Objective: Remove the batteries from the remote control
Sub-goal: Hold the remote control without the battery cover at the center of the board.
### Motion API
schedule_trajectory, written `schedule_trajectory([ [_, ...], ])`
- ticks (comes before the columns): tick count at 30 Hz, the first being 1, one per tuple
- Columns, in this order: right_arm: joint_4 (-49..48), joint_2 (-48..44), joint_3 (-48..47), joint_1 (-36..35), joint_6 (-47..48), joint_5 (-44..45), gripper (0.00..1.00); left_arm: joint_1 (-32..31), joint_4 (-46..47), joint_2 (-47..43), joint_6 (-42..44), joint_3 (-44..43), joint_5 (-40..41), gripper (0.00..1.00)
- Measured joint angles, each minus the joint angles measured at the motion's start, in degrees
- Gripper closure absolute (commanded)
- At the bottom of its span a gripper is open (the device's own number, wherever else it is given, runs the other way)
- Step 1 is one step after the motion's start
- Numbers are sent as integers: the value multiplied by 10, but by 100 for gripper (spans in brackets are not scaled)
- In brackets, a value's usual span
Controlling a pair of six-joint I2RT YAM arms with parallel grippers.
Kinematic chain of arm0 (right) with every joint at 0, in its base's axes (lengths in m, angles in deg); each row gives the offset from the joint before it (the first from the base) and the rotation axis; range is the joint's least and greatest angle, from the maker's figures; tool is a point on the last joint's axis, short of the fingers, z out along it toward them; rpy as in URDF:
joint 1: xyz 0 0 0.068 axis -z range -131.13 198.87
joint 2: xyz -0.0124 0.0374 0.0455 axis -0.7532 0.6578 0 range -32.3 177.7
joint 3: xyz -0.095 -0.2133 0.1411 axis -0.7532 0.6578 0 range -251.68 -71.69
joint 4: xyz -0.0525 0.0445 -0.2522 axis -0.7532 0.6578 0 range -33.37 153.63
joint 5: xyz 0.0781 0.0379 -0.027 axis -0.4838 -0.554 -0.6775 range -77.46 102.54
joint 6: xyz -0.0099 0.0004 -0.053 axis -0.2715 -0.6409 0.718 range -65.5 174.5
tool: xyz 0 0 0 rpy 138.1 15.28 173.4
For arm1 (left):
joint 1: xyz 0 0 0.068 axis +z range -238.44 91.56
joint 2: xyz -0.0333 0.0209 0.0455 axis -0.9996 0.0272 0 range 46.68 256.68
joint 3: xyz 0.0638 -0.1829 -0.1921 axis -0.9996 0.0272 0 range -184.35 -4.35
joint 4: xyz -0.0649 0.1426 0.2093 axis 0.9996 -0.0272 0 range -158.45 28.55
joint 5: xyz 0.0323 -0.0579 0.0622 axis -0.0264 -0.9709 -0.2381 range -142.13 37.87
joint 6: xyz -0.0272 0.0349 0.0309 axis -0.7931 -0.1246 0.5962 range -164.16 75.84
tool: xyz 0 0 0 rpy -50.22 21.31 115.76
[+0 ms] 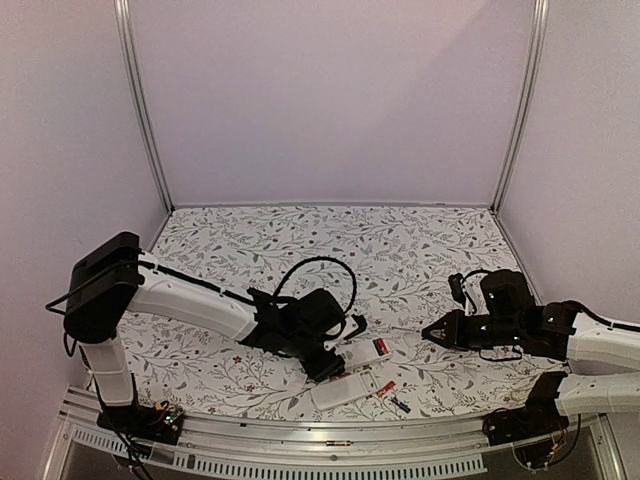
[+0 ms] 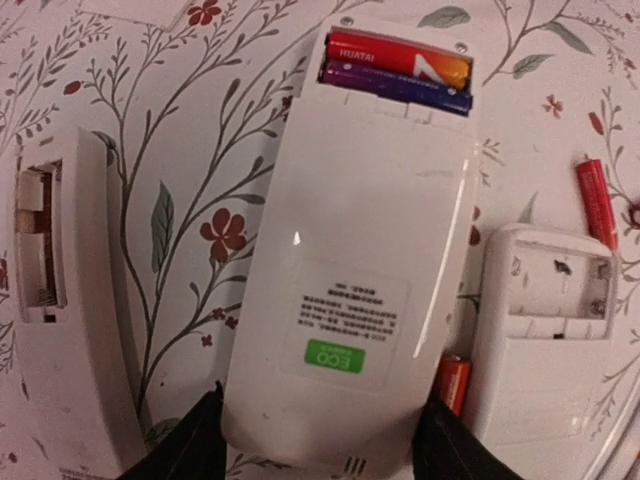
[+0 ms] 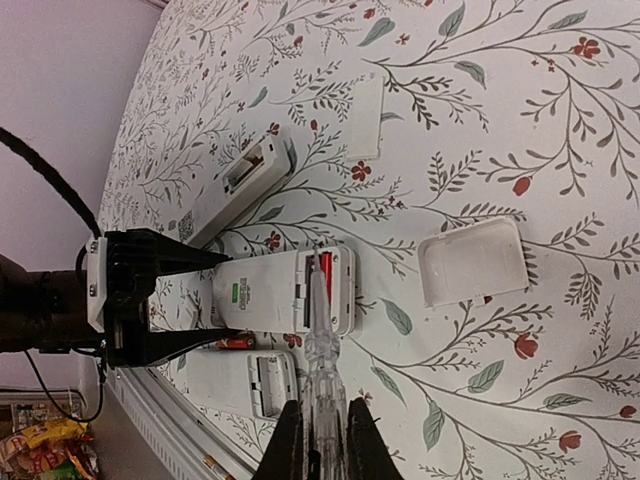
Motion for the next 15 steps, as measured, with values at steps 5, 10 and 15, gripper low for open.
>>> schedule_trajectory([
  [5, 4, -15, 0, 0, -14, 8, 100, -1, -10, 0, -29, 0, 2, 27],
  [10, 5, -18, 0, 0, -20, 13, 100, -1, -28, 0, -16, -9, -17, 15],
  [15, 5, -19, 0, 0, -20, 14, 100, 4, -45, 12, 3, -30, -26, 16],
])
